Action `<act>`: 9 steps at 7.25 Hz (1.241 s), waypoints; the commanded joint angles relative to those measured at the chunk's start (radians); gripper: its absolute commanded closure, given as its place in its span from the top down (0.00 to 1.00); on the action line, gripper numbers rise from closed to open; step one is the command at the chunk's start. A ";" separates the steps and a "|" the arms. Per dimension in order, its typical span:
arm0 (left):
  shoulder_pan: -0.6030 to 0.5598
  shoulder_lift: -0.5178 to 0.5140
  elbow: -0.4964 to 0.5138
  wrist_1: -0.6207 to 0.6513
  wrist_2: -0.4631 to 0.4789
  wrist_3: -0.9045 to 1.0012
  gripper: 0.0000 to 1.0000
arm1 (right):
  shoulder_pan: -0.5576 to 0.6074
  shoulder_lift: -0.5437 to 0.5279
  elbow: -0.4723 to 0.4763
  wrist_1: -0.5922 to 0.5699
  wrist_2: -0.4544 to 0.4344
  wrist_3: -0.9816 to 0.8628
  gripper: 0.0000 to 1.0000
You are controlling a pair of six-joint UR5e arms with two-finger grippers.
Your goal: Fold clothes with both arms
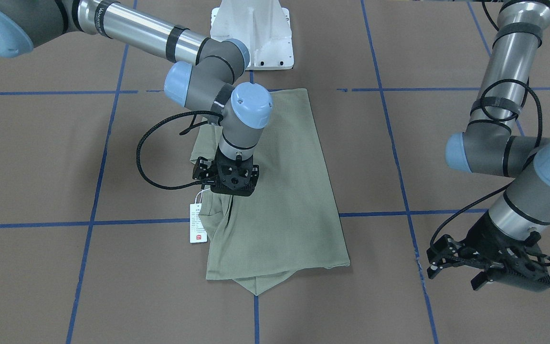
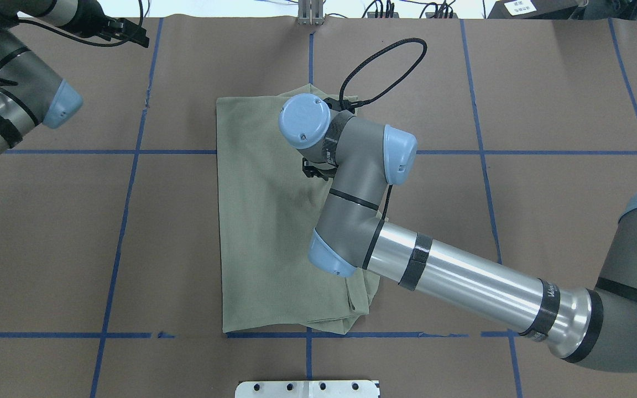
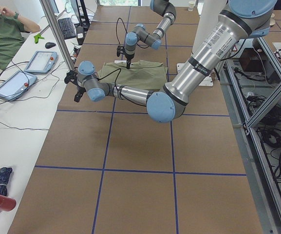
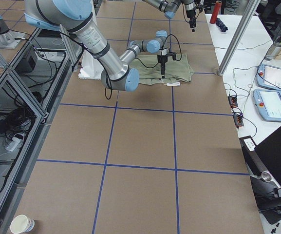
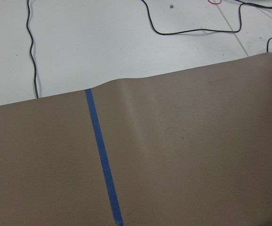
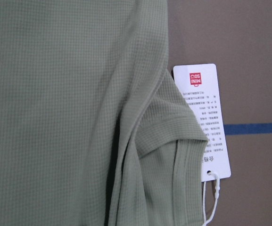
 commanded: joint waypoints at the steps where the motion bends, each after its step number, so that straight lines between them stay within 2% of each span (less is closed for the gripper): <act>1: 0.000 0.000 -0.002 0.000 0.000 0.000 1.00 | 0.000 0.000 -0.013 0.000 -0.003 -0.002 1.00; 5: 0.000 0.000 -0.002 -0.001 0.000 0.000 1.00 | 0.012 -0.002 -0.014 -0.025 -0.004 -0.100 1.00; 9: 0.000 0.000 -0.002 -0.001 0.000 0.001 1.00 | 0.037 -0.020 0.007 -0.137 -0.020 -0.221 1.00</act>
